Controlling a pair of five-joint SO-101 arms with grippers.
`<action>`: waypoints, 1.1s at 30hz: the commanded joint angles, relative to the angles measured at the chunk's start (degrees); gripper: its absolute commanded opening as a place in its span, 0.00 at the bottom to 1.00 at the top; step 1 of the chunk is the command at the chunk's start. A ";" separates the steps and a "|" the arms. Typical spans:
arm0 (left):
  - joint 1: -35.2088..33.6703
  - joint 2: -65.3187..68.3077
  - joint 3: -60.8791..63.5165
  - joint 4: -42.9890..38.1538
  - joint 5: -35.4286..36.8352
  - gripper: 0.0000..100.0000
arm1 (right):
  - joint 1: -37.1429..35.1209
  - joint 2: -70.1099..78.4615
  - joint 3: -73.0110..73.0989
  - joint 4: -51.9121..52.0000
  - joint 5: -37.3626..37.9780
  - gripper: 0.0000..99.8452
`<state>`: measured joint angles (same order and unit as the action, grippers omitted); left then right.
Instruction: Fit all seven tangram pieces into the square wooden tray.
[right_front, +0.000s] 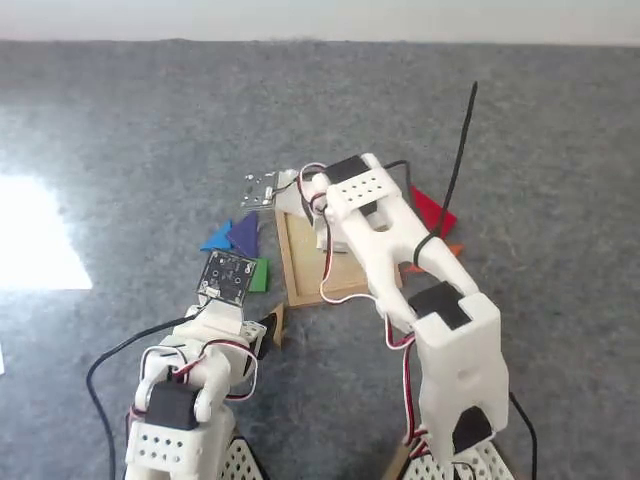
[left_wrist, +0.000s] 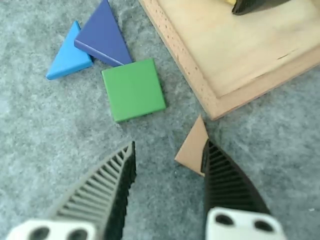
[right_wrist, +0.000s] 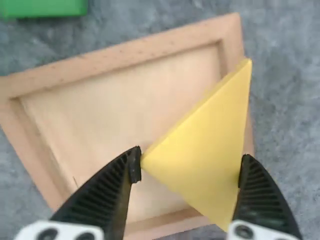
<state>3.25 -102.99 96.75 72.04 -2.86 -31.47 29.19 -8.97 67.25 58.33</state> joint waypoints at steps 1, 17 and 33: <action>0.26 -1.23 -0.31 0.26 -0.79 0.21 | -0.04 -0.13 -3.43 0.66 3.43 0.31; 0.26 -1.23 -0.31 0.26 -0.79 0.21 | 0.22 -5.32 -3.43 5.85 2.73 0.44; 0.26 -1.23 -0.31 0.26 -0.79 0.21 | 20.18 -20.79 -3.08 7.87 -27.78 0.44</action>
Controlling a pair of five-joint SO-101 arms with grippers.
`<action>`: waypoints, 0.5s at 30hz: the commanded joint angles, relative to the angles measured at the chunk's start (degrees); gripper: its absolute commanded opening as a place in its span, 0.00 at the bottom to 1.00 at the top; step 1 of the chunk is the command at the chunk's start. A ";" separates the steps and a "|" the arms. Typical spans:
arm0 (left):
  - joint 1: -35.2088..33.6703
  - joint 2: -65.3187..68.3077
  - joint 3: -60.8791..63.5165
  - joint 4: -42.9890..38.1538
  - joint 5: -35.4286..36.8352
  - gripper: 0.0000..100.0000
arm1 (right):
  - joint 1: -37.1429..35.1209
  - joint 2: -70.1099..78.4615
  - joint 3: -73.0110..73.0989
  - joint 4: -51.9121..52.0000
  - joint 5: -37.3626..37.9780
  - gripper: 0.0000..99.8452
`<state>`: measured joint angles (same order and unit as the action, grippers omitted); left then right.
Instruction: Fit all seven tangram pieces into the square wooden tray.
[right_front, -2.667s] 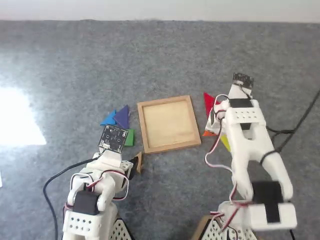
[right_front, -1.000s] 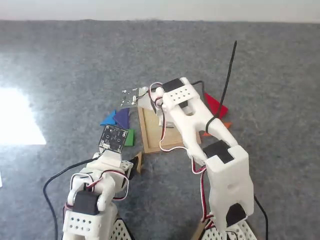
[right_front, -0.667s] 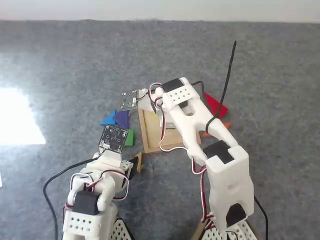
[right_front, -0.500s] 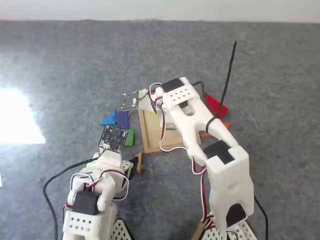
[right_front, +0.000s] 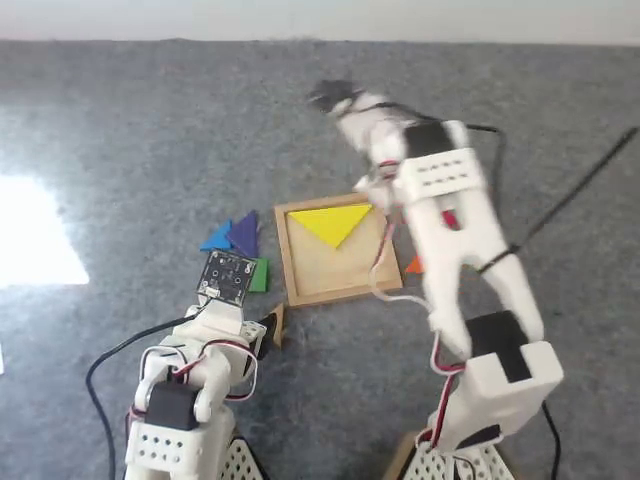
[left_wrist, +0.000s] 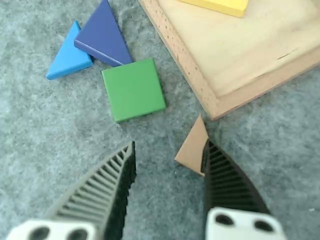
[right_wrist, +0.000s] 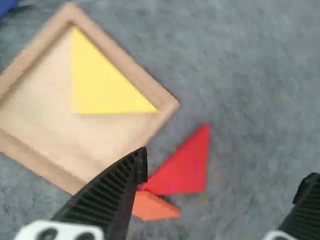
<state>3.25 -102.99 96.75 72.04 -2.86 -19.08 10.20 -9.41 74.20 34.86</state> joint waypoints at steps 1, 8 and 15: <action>0.26 -1.23 -0.31 0.26 -0.79 0.21 | 9.54 -0.84 -2.64 1.19 -4.75 0.44; 0.26 -1.23 -0.31 0.26 -0.79 0.21 | 11.21 6.46 -3.69 0.48 -10.02 0.44; 0.26 -1.23 -0.31 0.26 -0.79 0.21 | 10.42 15.43 -3.87 -6.20 -22.07 0.45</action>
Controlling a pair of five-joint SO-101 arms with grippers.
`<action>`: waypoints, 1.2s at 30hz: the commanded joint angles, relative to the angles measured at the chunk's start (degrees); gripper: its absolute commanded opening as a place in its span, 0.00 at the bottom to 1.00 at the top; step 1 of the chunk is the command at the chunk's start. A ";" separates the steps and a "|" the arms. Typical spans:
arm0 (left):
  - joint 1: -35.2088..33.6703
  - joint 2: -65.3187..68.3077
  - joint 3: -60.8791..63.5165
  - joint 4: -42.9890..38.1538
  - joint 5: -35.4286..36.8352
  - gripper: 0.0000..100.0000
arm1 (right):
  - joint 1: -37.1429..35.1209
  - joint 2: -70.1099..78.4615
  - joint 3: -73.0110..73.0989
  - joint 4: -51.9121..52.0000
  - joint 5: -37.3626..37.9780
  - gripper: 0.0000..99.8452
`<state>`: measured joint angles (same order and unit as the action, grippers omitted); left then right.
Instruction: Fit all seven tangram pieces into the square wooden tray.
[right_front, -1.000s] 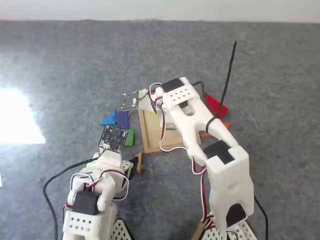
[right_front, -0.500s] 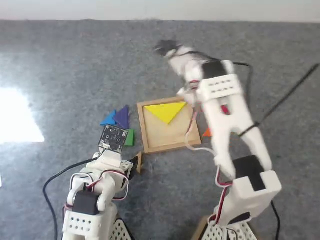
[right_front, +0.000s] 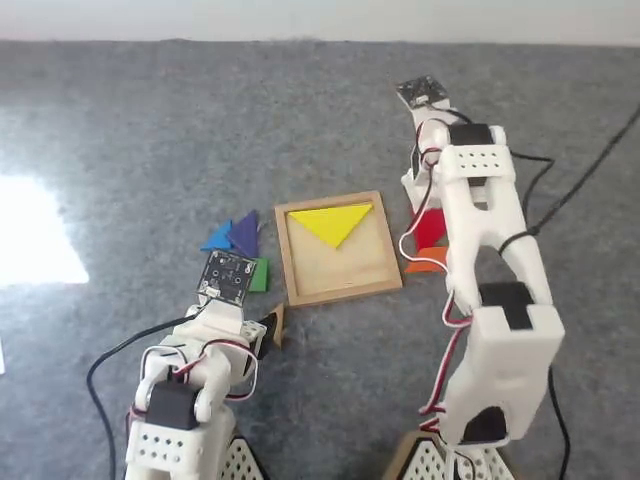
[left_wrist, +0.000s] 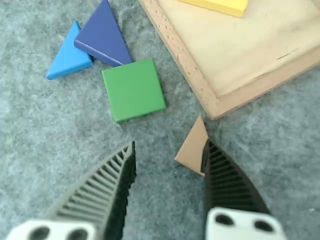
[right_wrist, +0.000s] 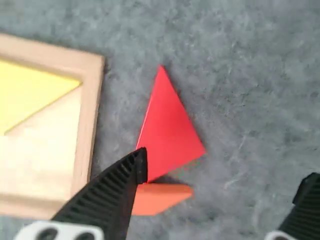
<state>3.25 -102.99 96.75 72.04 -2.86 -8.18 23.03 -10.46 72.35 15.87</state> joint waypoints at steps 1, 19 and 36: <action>0.26 -1.23 -0.31 0.26 -0.79 0.21 | -0.48 4.18 -3.08 -5.23 -3.08 0.45; 0.26 -1.23 -0.31 0.26 -0.79 0.21 | -4.44 12.88 -3.16 -8.75 -3.43 0.45; 0.26 -1.23 -0.31 0.26 -0.79 0.21 | -6.55 13.05 -1.58 -6.64 -7.91 0.21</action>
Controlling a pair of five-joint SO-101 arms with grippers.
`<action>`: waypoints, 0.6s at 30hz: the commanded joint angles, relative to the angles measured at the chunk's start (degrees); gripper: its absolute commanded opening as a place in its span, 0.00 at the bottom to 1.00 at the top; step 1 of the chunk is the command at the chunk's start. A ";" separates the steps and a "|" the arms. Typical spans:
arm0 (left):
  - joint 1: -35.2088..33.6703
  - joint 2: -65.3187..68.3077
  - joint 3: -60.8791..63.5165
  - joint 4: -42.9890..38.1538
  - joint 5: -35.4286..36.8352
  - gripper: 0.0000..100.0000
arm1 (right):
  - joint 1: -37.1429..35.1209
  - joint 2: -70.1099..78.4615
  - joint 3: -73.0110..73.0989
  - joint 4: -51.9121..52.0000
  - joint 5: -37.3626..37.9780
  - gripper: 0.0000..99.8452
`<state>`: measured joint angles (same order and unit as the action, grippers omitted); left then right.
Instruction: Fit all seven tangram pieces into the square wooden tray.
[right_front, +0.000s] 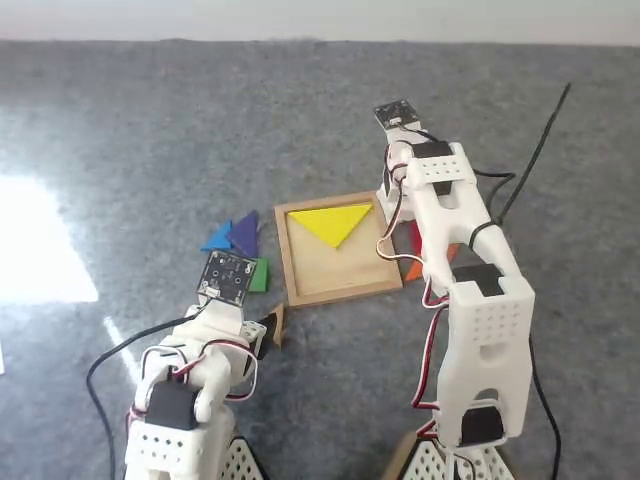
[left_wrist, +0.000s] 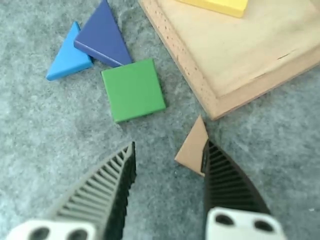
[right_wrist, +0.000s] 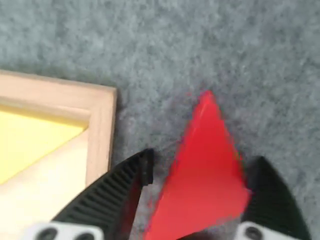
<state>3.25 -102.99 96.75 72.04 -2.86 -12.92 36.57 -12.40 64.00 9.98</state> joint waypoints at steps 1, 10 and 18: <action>0.26 -1.23 -0.31 0.26 -0.79 0.21 | -1.71 -0.48 0.35 2.51 -3.34 0.21; 0.26 -1.23 -0.31 0.26 -0.79 0.21 | 1.36 -4.79 -0.53 7.69 -4.40 0.31; 0.26 -1.23 -0.31 0.26 -0.79 0.21 | 3.03 -12.53 8.53 4.70 -7.65 0.35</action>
<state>3.25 -102.99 96.75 72.04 -2.86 -9.05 30.42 -8.00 70.95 3.82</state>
